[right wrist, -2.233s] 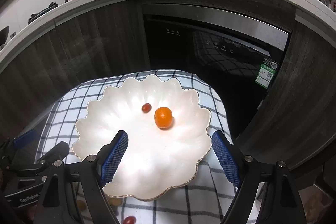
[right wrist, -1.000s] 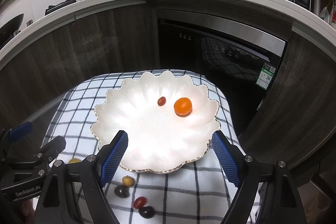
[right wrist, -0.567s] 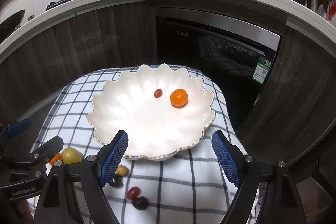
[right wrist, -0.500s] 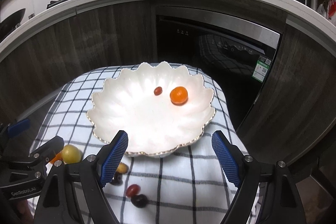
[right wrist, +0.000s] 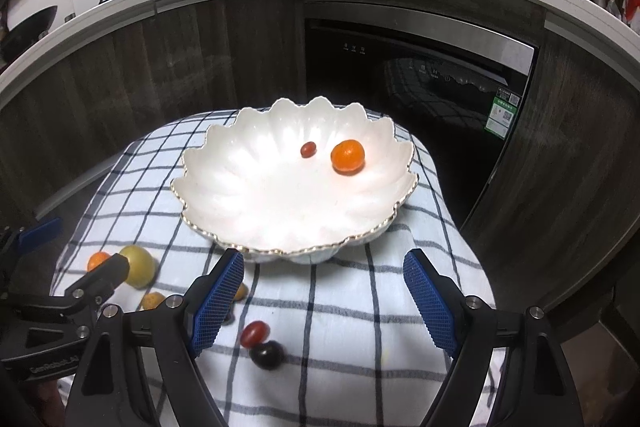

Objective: Organize fruits
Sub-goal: 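Withdraw both open grippers from the bowl back toward the loose fruits, then grasp a small brown speckled fruit with the left gripper while the right gripper grasps a dark plum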

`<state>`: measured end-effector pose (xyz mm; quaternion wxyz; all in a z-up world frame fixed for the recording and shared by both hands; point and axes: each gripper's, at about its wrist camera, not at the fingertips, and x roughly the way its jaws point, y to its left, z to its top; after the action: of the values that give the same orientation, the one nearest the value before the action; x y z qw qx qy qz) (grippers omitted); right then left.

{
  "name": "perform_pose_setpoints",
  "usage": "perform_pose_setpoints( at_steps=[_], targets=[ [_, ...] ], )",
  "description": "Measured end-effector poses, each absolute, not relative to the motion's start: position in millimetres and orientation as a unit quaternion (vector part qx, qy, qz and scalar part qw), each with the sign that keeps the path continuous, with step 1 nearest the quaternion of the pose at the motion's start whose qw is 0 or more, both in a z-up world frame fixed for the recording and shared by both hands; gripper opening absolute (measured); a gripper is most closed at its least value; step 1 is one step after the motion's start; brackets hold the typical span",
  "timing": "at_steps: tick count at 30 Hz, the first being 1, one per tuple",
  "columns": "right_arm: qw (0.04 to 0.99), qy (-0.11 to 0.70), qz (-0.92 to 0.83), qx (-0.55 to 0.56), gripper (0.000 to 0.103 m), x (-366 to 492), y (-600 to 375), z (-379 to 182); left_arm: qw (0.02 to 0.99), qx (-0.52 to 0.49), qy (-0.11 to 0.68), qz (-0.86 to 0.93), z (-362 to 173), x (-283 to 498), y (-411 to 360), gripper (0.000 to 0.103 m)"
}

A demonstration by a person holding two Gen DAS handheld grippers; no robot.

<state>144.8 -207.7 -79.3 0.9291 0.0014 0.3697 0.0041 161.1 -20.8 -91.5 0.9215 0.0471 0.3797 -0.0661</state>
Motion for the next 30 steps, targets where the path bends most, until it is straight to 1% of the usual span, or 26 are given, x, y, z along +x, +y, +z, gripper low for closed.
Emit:
perform_pose_setpoints(
  at_steps=[13, 19, 30],
  targets=[
    [0.934, 0.356, -0.005, -0.007, 0.083, 122, -206, -99, 0.93, 0.038, 0.36, -0.065, -113, 139, -18, 0.097],
    [0.931, 0.364, 0.008, -0.014, 0.083, 113, -198, -111, 0.932, 0.034, 0.354, -0.066, -123, 134, -16, 0.097],
    [0.928, 0.371, 0.024, -0.03, 0.083, 109, -191, -127, 0.925, 0.038, 0.372, -0.062, -147, 138, -19, 0.087]
  ],
)
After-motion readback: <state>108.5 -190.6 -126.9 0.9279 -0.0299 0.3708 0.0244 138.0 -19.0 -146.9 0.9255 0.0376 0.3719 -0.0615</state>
